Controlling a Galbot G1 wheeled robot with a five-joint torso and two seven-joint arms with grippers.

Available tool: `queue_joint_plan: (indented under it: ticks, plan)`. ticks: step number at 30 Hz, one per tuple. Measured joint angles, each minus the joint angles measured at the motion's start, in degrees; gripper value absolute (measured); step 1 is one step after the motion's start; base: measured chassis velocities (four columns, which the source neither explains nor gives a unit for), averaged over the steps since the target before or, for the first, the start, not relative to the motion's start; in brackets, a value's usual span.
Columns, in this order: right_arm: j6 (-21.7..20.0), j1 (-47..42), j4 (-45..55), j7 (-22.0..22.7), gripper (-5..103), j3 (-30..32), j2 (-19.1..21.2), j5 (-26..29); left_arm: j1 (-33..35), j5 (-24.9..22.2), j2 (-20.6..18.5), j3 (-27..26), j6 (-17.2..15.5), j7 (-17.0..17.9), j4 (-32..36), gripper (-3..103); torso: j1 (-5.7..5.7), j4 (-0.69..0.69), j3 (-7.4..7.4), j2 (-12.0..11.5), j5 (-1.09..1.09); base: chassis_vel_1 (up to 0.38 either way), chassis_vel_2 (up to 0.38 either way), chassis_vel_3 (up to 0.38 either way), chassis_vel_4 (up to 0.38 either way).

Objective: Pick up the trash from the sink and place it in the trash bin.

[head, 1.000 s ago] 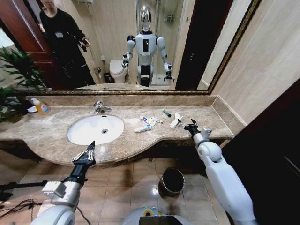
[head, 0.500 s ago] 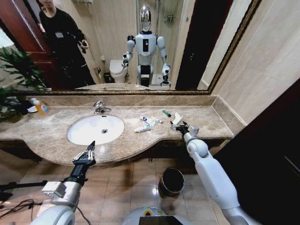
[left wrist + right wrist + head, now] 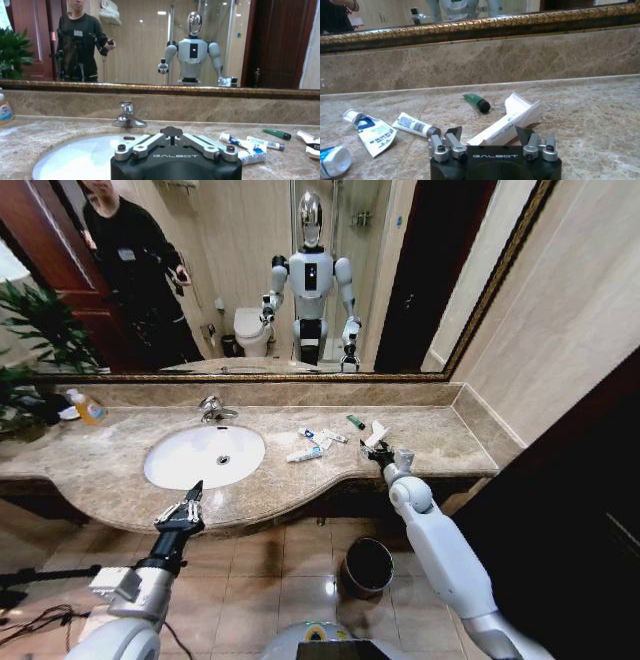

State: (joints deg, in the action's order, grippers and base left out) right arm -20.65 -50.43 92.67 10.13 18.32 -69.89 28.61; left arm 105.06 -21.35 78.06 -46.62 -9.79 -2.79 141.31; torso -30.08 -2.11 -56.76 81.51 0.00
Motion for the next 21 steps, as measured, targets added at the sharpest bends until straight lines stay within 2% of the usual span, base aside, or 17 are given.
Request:
queue_joint_plan:
  ticks: [12, 16, 18, 21]
  plan:
    - [0.28, -0.79, -0.18, -0.08, 76, -0.07, 0.48, -0.53, 0.00, 0.00, 0.00, 0.00, 0.00, 0.00, 0.00, 0, 0.00, 0.00, 0.00, 0.00, 0.00, 0.000, 0.000, 0.000, 0.000]
    - [0.43, -0.97, -0.43, -0.19, 67, -0.10, 0.47, -0.76, 0.00, 0.00, 0.00, 0.00, 0.00, 0.00, 0.00, 0, 0.00, 0.00, 0.00, 0.01, 0.00, 0.000, 0.000, 0.000, 0.000]
    - [0.46, -0.97, -0.49, -0.19, 67, -0.10, 0.47, -0.77, -0.01, 0.00, 0.00, 0.00, 0.00, 0.00, 0.00, 0, 0.00, 0.00, 0.00, 0.01, 0.00, 0.000, 0.000, 0.000, 0.000]
    - [0.83, -0.98, -0.63, -0.23, 55, -0.12, 0.61, -0.72, 0.00, 0.00, 0.00, 0.00, 0.00, 0.00, 0.00, 0, 0.00, 0.00, 0.00, 0.01, 0.00, 0.000, 0.000, 0.000, 0.000]
